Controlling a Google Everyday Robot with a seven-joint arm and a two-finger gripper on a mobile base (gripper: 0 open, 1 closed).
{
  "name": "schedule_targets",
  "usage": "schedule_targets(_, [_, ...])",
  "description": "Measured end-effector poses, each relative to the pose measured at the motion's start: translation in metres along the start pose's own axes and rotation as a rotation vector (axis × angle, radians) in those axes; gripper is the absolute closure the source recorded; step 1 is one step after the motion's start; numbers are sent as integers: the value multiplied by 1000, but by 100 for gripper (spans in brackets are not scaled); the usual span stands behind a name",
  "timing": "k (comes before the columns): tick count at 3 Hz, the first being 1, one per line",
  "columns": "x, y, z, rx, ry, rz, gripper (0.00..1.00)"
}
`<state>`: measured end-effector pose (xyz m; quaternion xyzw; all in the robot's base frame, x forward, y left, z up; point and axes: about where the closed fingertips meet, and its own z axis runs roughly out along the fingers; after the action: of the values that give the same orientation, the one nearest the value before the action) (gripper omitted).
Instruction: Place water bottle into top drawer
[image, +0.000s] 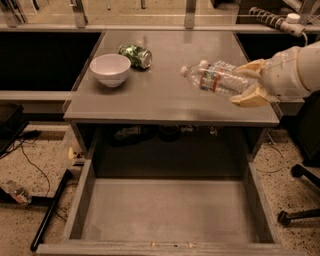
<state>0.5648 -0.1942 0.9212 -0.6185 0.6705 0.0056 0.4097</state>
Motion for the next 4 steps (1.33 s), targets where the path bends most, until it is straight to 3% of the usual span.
schedule_targets(1, [14,37,-22,19,11,1,100])
schedule_targets(2, [27,73,-25,5,-4,6,100])
schedule_targets(4, [52,146,29,-153,-50,91,100])
